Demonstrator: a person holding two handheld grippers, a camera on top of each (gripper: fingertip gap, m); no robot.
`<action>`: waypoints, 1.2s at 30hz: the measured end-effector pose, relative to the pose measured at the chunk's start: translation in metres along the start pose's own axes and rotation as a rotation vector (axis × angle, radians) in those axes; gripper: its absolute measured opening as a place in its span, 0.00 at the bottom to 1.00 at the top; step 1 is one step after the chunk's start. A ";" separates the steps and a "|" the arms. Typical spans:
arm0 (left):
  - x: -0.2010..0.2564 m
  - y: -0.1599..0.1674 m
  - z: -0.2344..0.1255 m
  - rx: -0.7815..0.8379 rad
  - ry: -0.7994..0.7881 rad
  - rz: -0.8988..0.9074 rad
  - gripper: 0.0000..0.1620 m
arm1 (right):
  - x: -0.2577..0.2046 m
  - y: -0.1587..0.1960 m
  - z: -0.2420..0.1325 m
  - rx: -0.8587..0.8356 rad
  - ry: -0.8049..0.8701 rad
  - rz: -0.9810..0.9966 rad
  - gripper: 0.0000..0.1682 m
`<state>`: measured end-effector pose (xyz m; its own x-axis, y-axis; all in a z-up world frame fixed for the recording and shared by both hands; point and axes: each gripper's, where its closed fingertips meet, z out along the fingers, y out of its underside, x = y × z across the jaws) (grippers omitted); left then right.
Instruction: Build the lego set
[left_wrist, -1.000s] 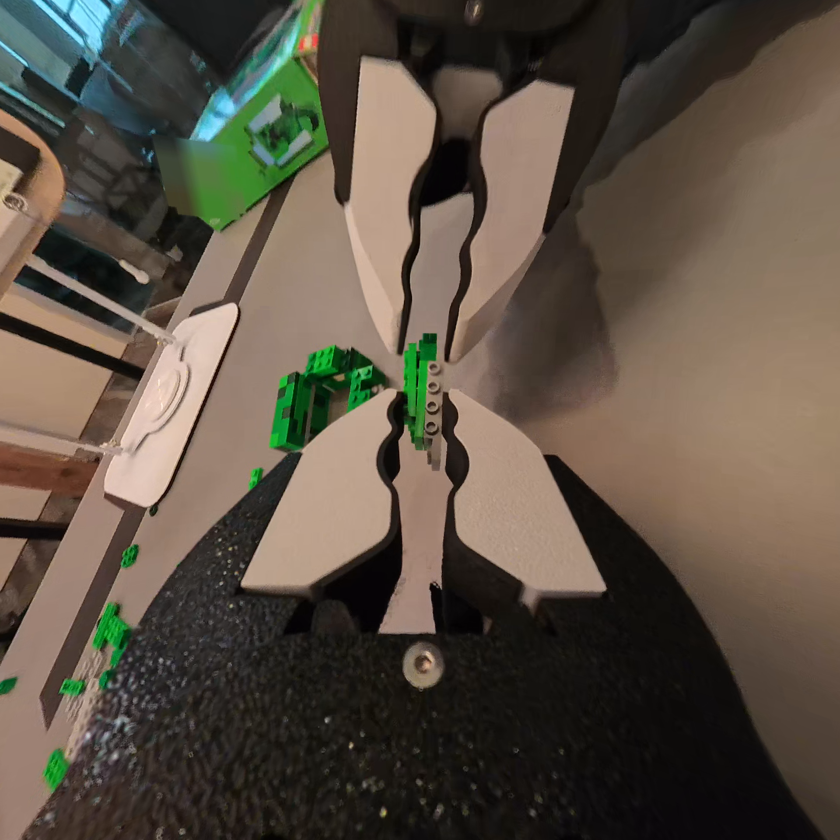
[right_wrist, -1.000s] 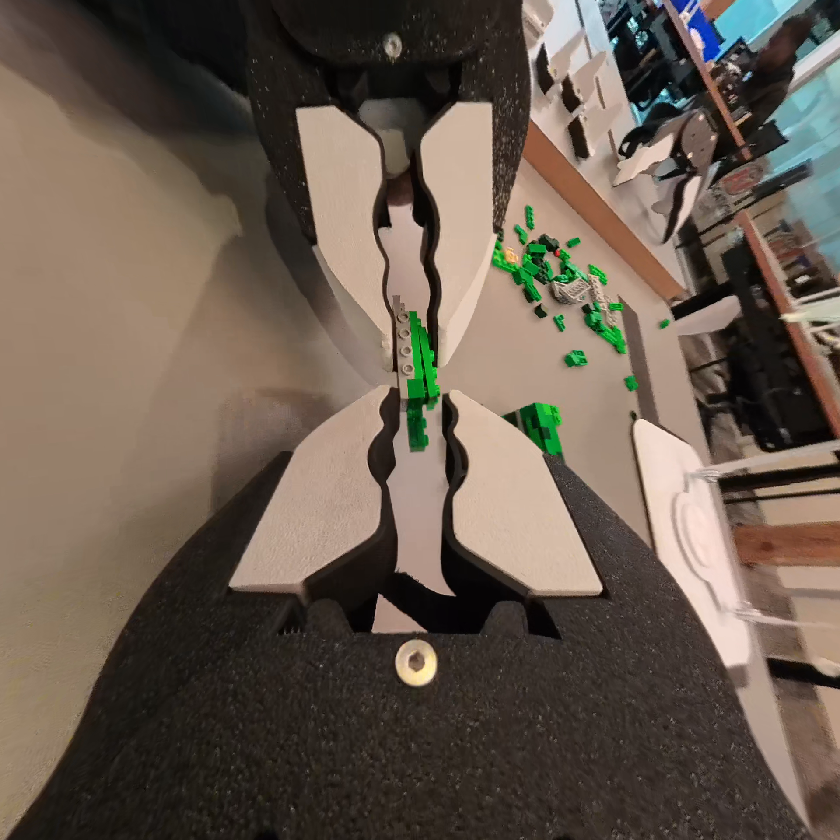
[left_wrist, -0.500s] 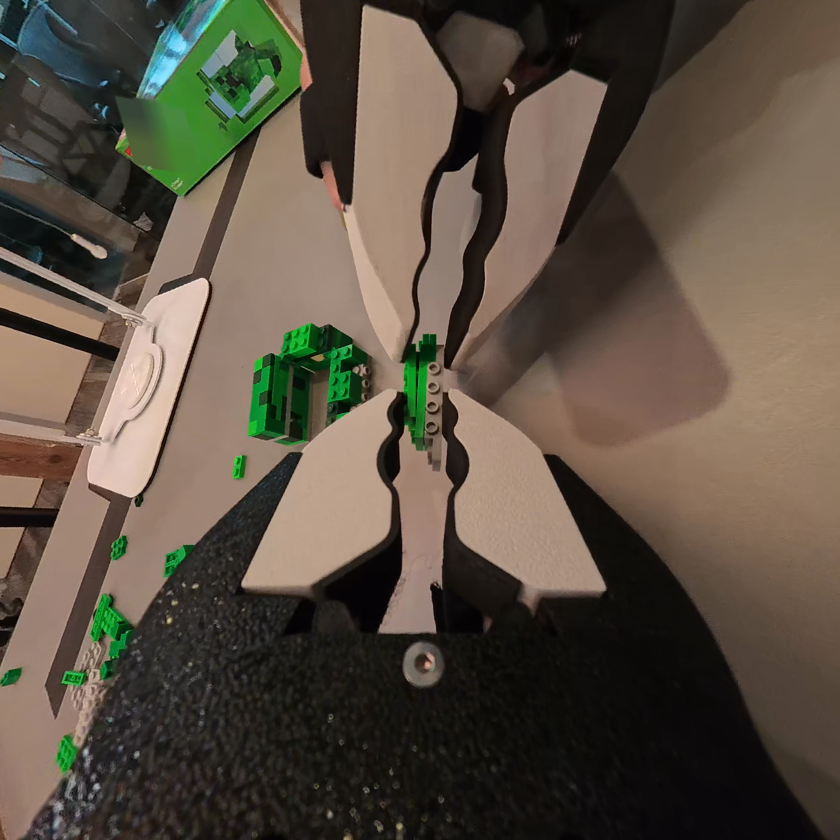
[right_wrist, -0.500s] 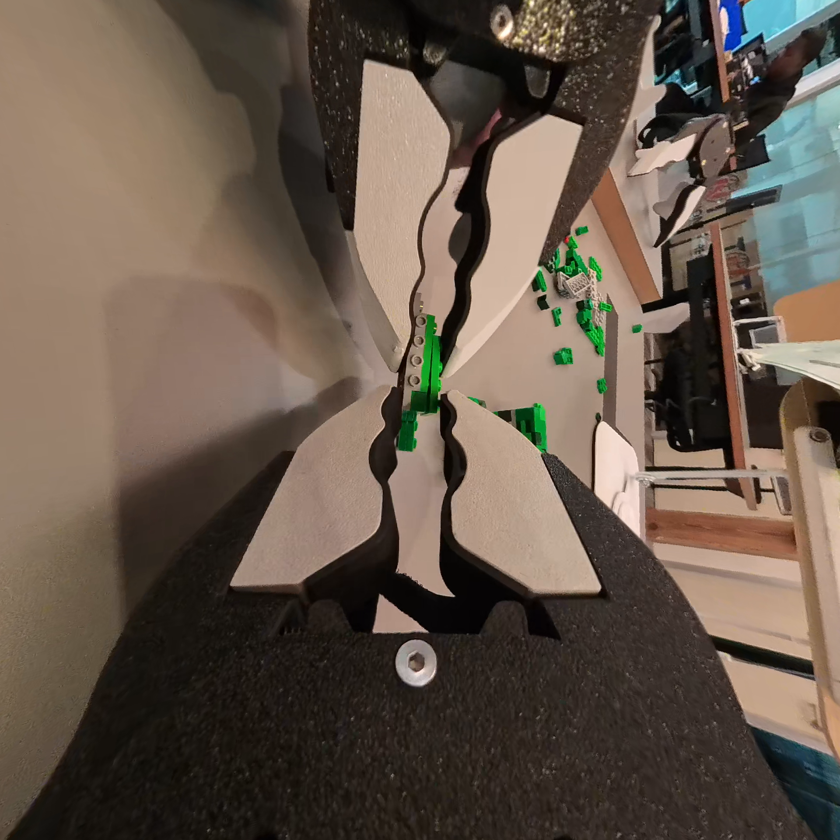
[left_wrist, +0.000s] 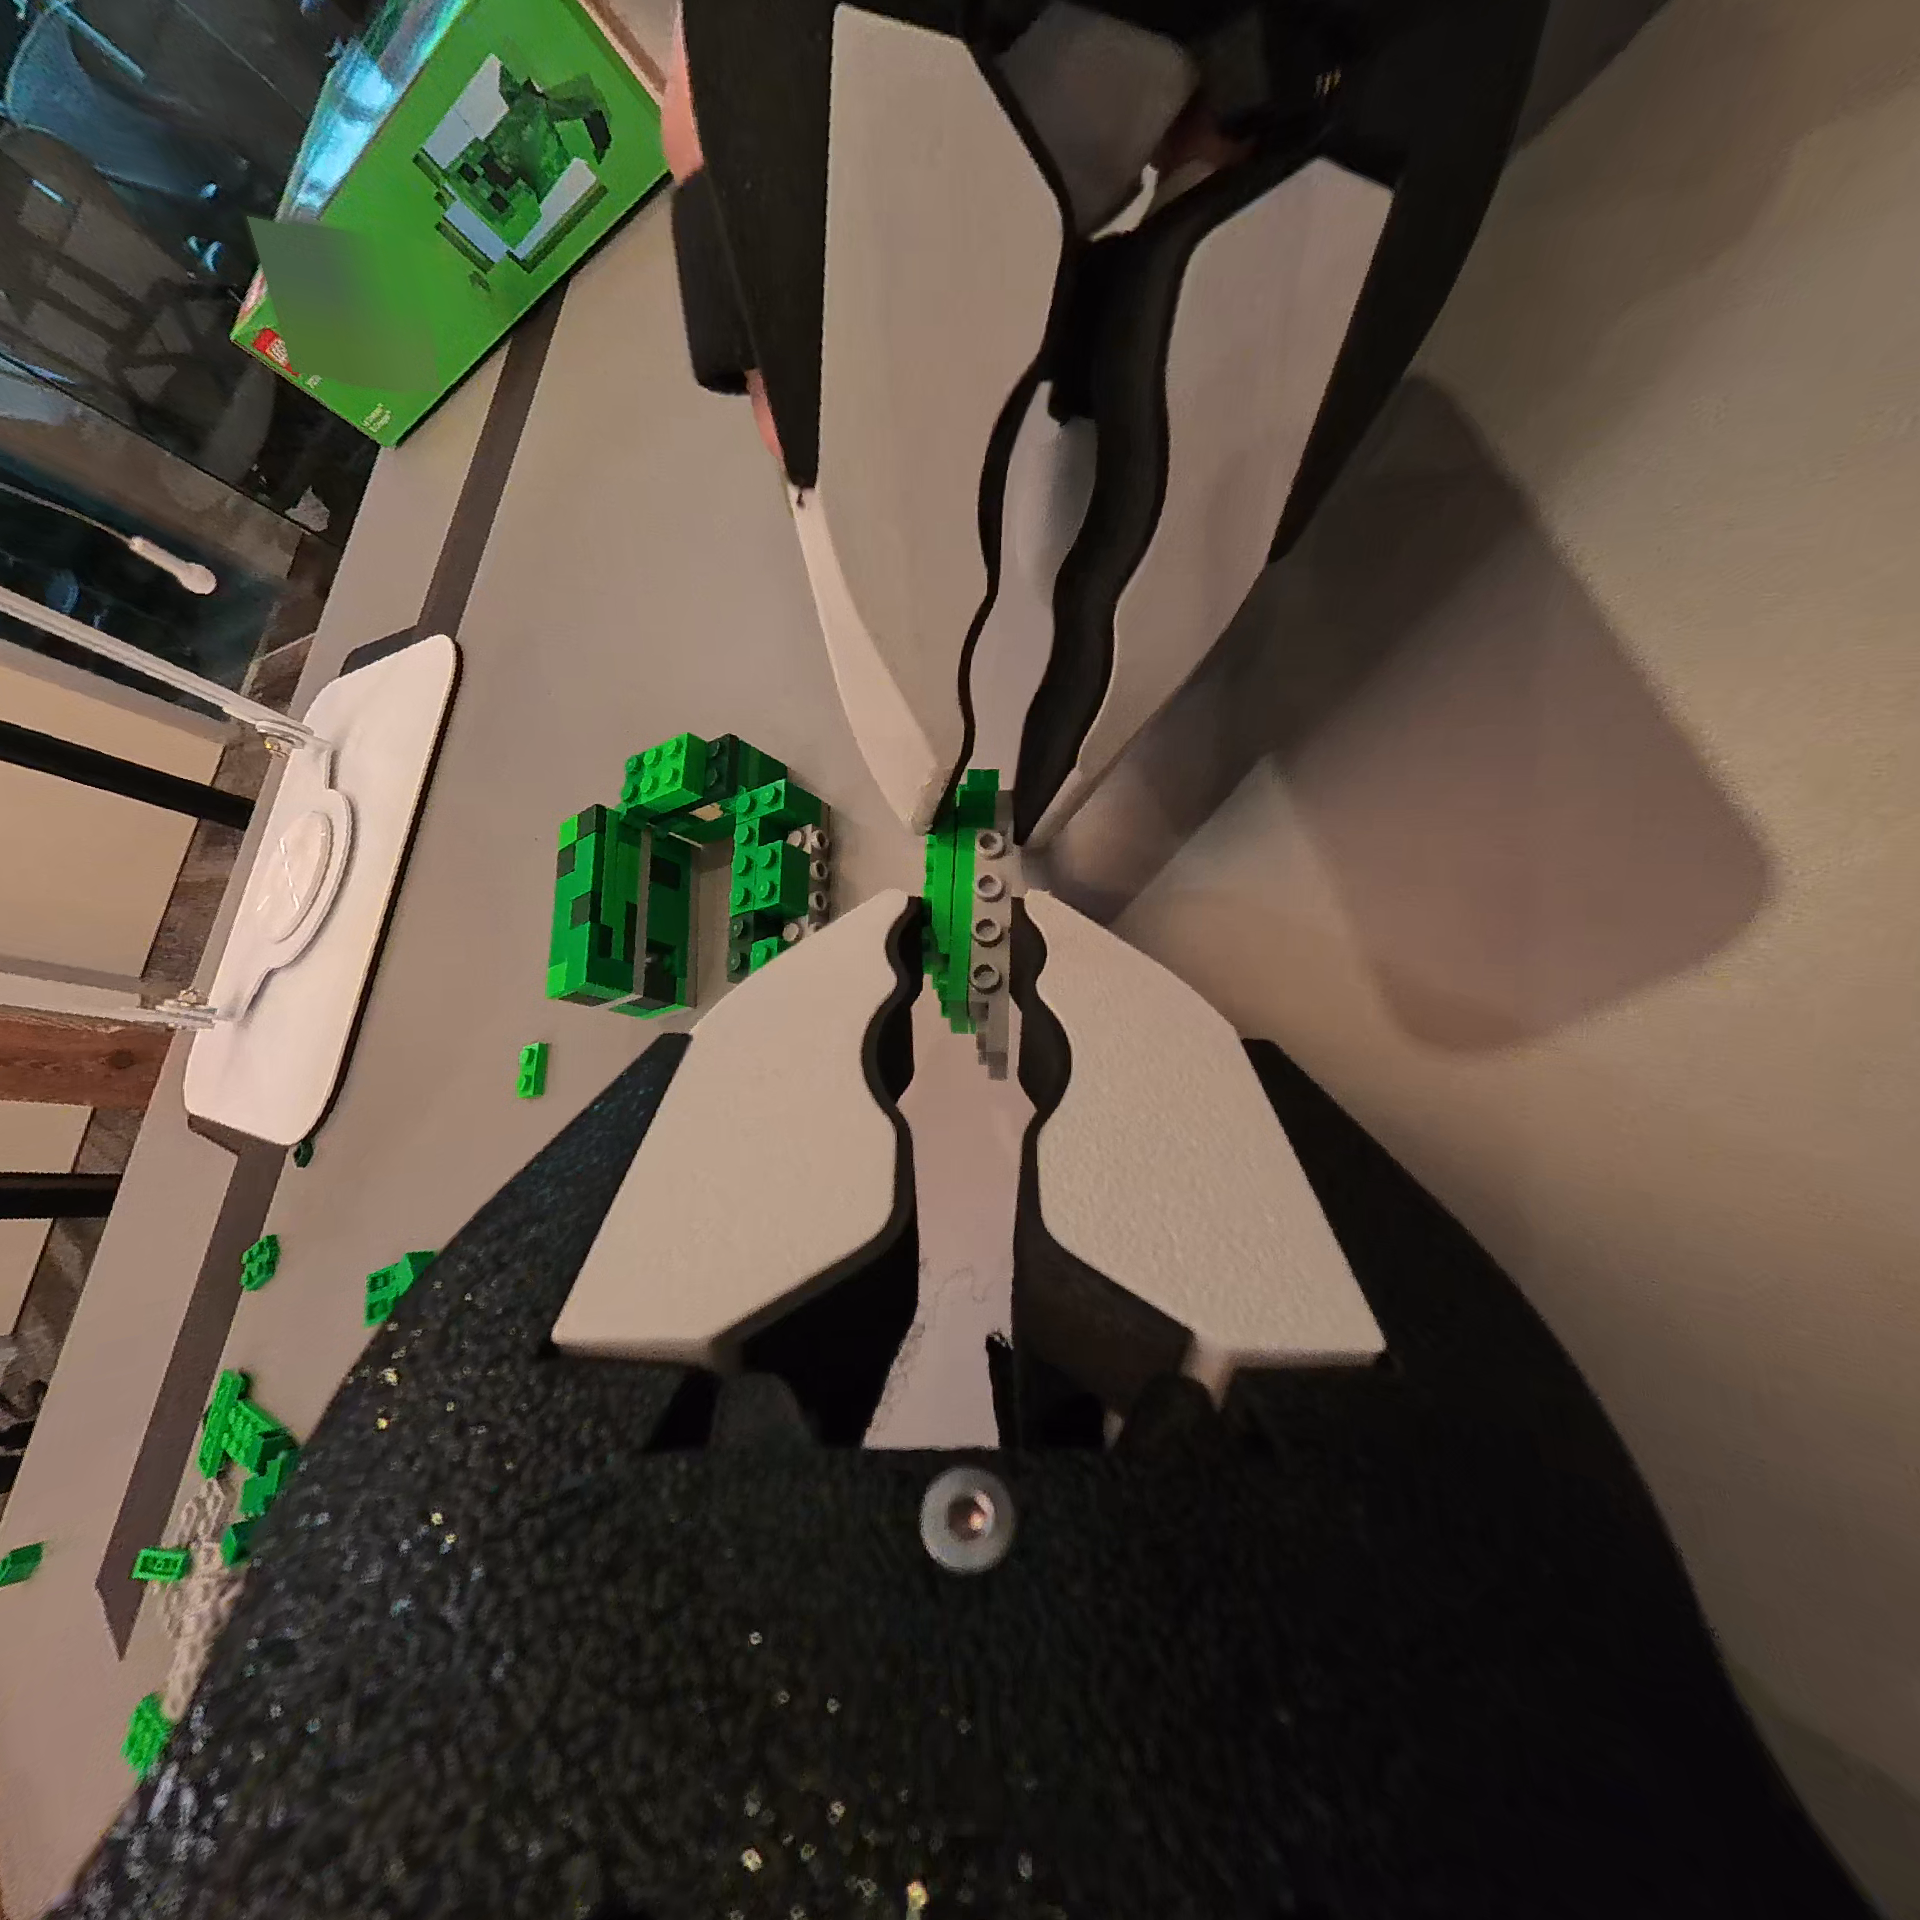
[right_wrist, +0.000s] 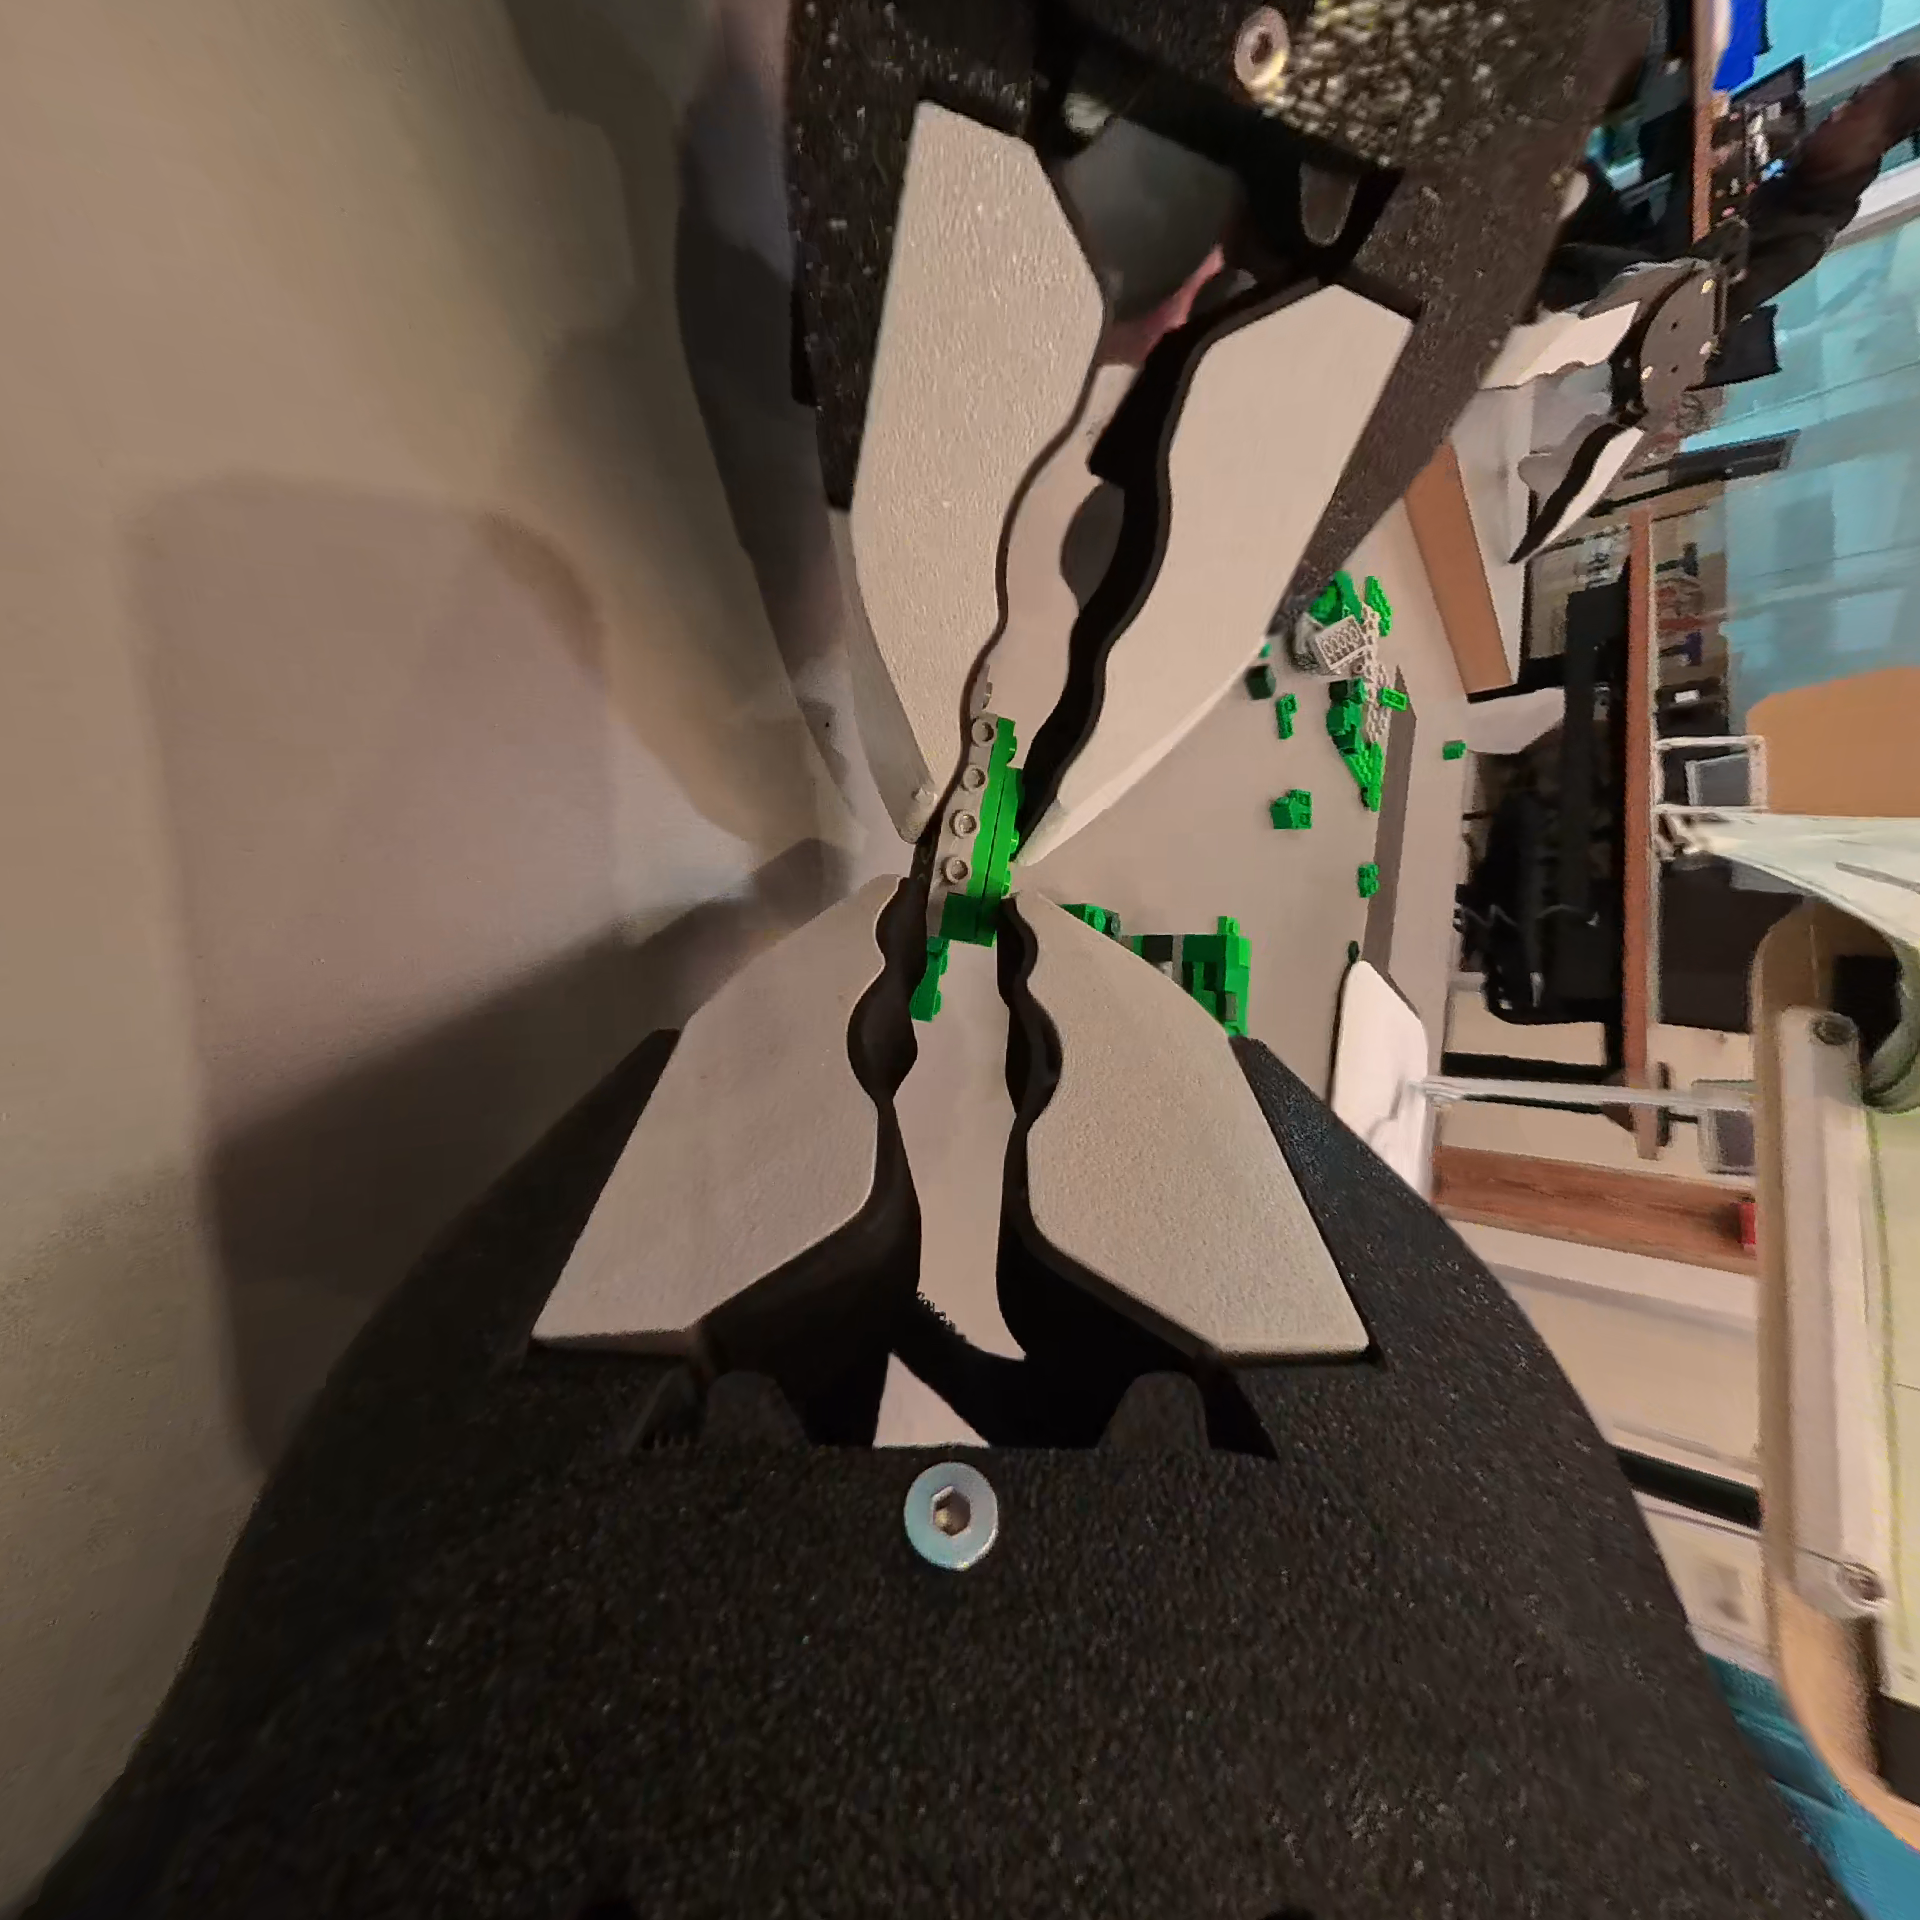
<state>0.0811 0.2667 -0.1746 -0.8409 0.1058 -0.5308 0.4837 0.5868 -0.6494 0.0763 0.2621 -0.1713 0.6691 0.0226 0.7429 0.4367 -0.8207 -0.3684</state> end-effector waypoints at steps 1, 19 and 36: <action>-0.001 0.000 0.000 0.008 0.001 -0.012 0.09 | 0.001 -0.001 0.000 0.028 -0.007 0.055 0.08; -0.004 -0.024 -0.014 0.207 0.005 -0.066 0.10 | 0.010 -0.007 -0.011 0.186 -0.044 0.255 0.09; -0.002 -0.021 -0.008 0.119 -0.012 -0.011 0.10 | 0.009 -0.006 -0.005 0.152 0.020 0.179 0.11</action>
<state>0.0705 0.2606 -0.1552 -0.8438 0.0898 -0.5292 0.5004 0.4880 -0.7151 0.0772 0.2644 -0.1594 0.7328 -0.1282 0.6682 0.3983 -0.7154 -0.5740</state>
